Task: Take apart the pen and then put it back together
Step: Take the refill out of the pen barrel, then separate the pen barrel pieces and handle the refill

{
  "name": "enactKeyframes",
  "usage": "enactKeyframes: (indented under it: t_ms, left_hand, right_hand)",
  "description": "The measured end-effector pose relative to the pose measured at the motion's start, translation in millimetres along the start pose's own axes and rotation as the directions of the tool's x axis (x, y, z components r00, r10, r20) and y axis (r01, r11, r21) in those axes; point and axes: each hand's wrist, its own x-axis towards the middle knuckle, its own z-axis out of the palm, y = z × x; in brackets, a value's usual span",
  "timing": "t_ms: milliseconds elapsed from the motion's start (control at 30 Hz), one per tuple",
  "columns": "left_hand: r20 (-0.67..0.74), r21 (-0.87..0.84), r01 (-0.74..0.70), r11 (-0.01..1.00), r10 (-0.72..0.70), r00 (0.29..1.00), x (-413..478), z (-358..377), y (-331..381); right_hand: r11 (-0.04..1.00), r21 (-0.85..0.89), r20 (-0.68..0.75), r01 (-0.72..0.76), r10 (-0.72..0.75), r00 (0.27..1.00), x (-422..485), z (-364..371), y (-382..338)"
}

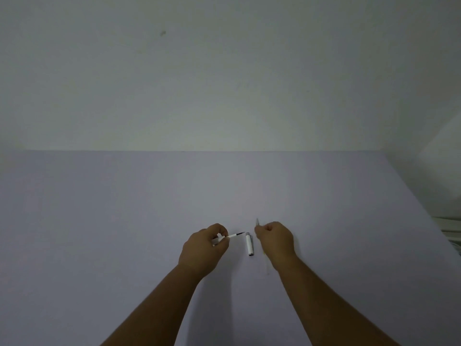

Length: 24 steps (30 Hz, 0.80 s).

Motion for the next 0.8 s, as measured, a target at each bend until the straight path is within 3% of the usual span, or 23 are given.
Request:
enactKeyframes:
  t_ms: [100,200,500,800]
  left_hand:
    - [-0.016,0.005,-0.003,1.0,0.003,1.0,-1,-4,6]
    - [-0.036,-0.014,-0.01,1.0,0.009,0.999,-4,-8,15]
    - [-0.085,-0.152,-0.006,0.988,-0.007,0.996,-16,-21,32]
    - [-0.113,-0.196,-0.023,0.98,0.0,0.994,-28,-26,47]
  right_hand:
    - [0.914,0.401,0.101,-0.055,0.015,0.995,-9,-5,-17]
    - [0.8,0.591,0.202,-0.105,-0.021,0.979,-22,-11,-32]
    - [0.743,0.666,0.158,-0.067,-0.053,0.986,-45,-26,-40]
    - [0.753,0.657,0.199,-0.035,-0.129,0.971,-67,-34,-41]
